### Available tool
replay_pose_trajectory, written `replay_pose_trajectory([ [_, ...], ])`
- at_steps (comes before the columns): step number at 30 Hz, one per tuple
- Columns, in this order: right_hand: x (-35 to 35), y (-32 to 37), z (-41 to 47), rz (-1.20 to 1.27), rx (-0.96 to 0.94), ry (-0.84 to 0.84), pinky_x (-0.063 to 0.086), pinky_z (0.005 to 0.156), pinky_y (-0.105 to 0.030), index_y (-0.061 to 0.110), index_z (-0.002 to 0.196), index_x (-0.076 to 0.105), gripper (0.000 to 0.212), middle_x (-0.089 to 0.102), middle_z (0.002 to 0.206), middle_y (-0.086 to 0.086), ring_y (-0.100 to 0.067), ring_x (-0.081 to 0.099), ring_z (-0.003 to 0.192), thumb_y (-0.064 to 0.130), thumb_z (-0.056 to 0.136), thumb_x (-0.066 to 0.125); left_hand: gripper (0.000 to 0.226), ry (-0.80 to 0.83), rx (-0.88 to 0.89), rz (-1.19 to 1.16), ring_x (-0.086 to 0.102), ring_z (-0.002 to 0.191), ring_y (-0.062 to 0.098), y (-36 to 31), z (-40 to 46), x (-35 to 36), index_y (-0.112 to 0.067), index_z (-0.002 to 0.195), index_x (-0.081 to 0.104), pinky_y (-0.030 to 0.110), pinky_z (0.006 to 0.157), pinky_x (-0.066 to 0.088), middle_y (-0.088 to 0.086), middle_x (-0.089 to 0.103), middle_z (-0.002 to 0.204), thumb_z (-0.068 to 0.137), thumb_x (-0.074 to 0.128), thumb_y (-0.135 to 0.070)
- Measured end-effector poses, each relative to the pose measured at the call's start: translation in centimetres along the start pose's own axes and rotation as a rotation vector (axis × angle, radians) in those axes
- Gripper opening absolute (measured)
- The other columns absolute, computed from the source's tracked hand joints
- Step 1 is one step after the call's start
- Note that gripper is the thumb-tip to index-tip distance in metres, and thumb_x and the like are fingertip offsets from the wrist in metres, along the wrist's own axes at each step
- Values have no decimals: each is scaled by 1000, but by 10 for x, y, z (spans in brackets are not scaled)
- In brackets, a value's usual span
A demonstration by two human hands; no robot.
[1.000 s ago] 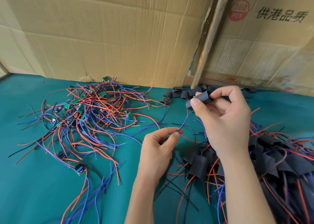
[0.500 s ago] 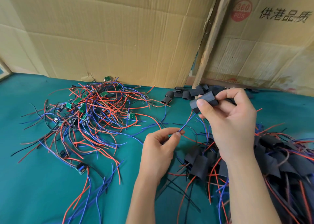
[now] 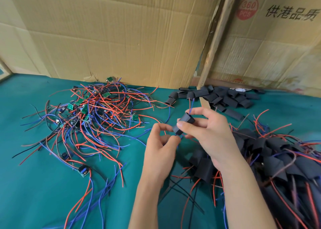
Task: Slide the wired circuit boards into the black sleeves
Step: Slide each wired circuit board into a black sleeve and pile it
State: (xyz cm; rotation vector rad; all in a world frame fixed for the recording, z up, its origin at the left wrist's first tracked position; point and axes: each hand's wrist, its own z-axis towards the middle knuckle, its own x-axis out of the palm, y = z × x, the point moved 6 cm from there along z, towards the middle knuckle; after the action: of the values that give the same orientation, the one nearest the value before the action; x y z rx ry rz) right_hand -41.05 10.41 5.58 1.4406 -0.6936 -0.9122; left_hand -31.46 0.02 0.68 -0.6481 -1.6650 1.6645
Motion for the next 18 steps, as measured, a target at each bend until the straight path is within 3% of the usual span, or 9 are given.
replay_pose_trajectory([
  [5, 12, -6, -2, -4, 19, 104, 58, 67, -24, 16, 100, 69, 23, 80, 83, 0, -11, 71, 73, 10, 83, 82, 31, -1, -12, -28, 31, 48, 10, 1, 0, -1, -30, 101, 50, 20, 48, 29, -13, 44, 58, 71, 46, -20],
  [13, 11, -6, -3, -38, -9, 72, 52, 57, -18, 12, 91, 70, 20, 78, 73, -2, -11, 66, 61, 0, 80, 81, 46, 18, -15, -95, 48, 53, 13, 0, 1, -2, -28, 111, 49, 19, 47, 36, -9, 60, 96, 68, 43, -14],
  [15, 6, -6, -1, 3, -21, -7, 51, 55, -18, 10, 91, 69, 19, 77, 71, -3, -10, 65, 57, -2, 81, 80, 49, 33, -25, -155, 58, 64, 16, -1, 1, 0, -21, 114, 50, 24, 53, 44, 3, 60, 107, 67, 44, -10],
  [18, -12, -4, 2, 135, -48, -180, 51, 54, -18, 9, 92, 71, 19, 76, 69, -1, -9, 63, 53, -3, 81, 80, 38, 18, -24, -214, 73, 85, 25, 1, 1, -1, -11, 113, 56, 33, 72, 58, 8, 62, 107, 76, 52, -3],
])
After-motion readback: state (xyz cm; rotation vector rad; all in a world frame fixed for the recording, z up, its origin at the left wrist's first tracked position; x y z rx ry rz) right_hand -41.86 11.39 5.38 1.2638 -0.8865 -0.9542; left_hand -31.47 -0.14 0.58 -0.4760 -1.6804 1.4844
